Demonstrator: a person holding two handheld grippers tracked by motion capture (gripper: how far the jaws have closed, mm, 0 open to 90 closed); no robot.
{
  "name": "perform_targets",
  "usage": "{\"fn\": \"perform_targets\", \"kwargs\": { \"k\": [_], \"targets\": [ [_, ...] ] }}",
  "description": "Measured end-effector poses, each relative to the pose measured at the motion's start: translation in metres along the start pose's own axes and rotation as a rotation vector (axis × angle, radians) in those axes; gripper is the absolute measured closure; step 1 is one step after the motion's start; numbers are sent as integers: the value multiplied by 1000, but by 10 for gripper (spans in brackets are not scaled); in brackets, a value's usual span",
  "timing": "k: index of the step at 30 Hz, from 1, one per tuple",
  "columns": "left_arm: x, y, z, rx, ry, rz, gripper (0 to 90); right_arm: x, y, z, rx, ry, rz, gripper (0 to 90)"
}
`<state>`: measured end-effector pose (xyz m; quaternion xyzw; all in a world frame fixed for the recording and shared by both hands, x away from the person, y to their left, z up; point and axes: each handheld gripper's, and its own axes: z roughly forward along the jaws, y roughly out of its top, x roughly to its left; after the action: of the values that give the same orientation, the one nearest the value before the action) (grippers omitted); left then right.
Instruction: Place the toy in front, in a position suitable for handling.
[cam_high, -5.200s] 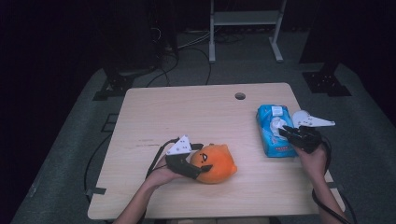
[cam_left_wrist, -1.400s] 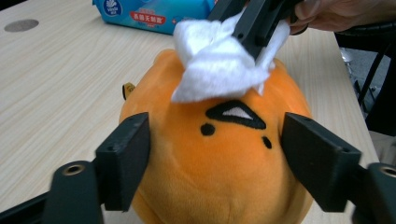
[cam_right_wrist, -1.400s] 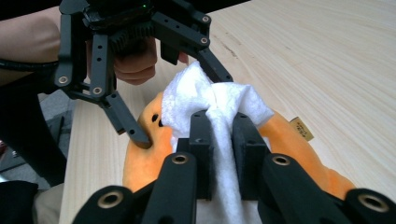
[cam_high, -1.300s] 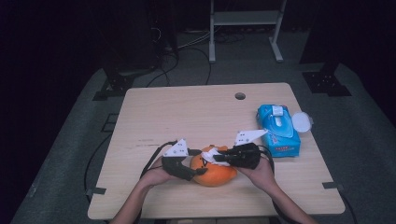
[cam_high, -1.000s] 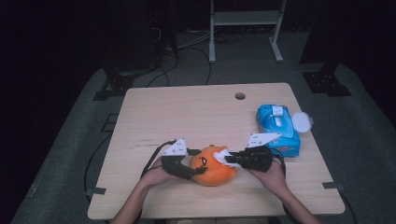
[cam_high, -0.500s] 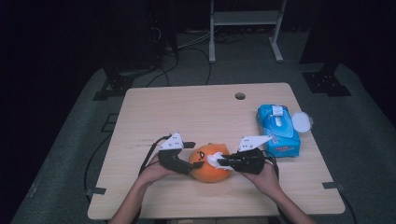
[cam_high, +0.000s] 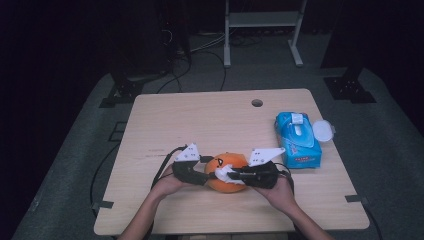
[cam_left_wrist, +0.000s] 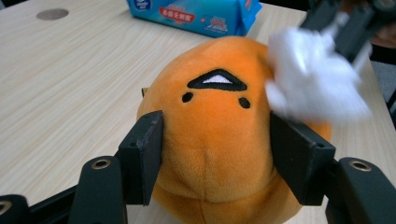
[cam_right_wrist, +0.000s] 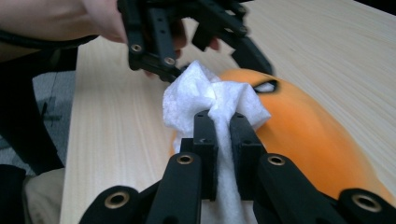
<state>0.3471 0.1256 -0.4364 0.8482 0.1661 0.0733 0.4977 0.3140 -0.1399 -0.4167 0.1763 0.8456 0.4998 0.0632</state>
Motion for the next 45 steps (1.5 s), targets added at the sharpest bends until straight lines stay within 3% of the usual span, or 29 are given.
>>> {"fn": "perform_targets", "kwargs": {
  "k": [7,11,14,17,20,25,26,29,31,32,33,36,38,40,42,45],
  "targets": [
    [6,-7,-3,-9,-3,-35,368,-20,-21,-27,2,-78,51,823],
    [6,-8,-1,-12,-3,-46,363,-23,-27,-33,8,-75,73,823],
    [5,-7,0,-6,7,-45,362,-15,-22,-30,10,-80,44,823],
    [7,-8,-1,-10,6,-49,360,-4,-12,-20,7,-42,-4,822],
    [8,-9,-2,-13,0,-49,360,-2,-10,-18,9,-42,-25,822],
    [10,-11,-3,-14,-9,-55,360,-18,-19,-32,5,-96,32,823],
    [9,-11,-3,-11,-9,-51,360,-24,-22,-35,-10,-97,63,823],
    [8,-11,-2,-11,-6,-43,356,-26,-22,-33,-16,-89,74,823],
    [8,-12,-2,-12,4,-38,323,-24,-23,-30,-6,-83,72,823],
    [8,-12,-2,-7,17,-55,259,-25,-23,-29,-5,-78,75,823],
    [9,-11,-3,-12,16,-73,175,-25,-25,-29,0,-68,82,823],
    [9,-11,-3,-21,-10,-94,131,-27,-30,-31,5,-59,107,823],
    [6,-10,-1,-24,-52,-73,212,-27,-32,-33,2,-48,122,823],
    [3,-7,1,-29,-57,-54,264,-25,-29,-34,-21,-23,128,824],
    [-2,-2,4,-45,-75,-14,311,-18,-21,-30,-46,6,109,824],
    [-12,4,8,-30,-80,57,342,-9,-9,-20,-53,7,59,824]
  ]
}}
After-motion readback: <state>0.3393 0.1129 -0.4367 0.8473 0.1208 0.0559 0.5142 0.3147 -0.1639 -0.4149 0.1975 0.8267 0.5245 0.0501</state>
